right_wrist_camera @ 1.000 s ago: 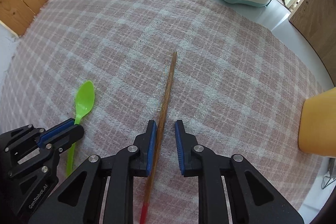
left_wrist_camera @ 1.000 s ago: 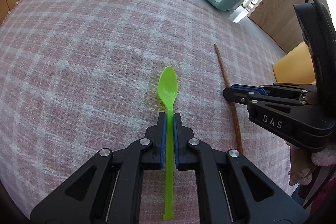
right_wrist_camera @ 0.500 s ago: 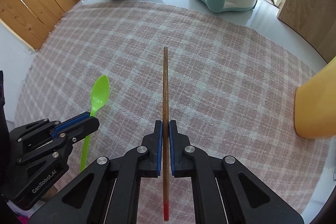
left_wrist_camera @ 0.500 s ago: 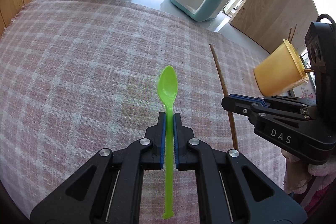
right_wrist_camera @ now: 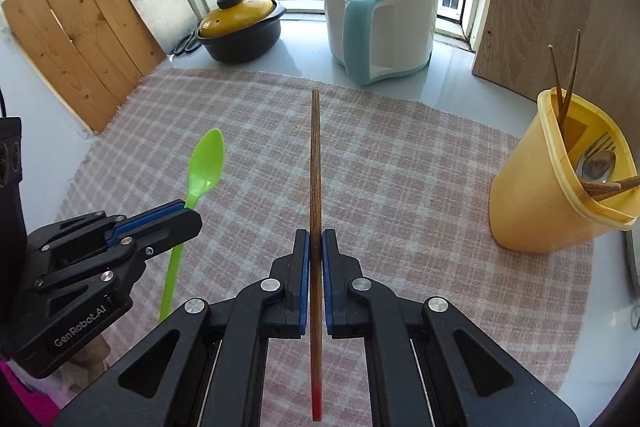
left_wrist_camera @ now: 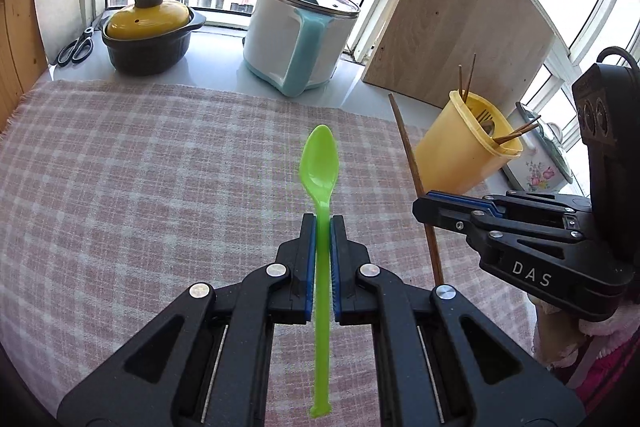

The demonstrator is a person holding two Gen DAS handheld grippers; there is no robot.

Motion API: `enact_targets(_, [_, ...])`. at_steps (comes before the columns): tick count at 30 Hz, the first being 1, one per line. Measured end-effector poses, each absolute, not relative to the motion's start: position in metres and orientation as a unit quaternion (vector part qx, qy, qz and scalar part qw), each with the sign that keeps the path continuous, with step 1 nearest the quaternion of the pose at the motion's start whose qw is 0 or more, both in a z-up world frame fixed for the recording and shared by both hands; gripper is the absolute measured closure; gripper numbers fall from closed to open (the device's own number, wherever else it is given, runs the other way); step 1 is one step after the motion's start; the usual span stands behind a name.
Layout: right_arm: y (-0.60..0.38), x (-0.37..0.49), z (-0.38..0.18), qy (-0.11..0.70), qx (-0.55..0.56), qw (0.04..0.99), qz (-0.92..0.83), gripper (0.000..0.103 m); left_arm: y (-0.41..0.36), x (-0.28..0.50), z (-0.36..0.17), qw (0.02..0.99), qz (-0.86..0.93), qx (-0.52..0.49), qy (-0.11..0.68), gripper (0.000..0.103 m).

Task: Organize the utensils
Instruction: 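Lift and carry the green spoon and chopstick over the yellow container with both tools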

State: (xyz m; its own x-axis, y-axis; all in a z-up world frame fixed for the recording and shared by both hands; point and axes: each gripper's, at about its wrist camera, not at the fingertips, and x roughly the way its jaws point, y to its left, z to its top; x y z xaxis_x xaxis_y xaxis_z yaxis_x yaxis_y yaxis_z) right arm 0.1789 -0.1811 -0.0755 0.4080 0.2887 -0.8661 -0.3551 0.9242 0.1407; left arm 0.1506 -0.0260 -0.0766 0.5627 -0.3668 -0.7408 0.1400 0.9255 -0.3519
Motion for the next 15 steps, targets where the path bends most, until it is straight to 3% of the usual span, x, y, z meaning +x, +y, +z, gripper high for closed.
enact_targets(15, [-0.278,0.146,-0.022,0.451,0.004,0.884,0.126,0.099,-0.086,0.150,-0.036,0.879,-0.213,-0.105,0.413,0.099])
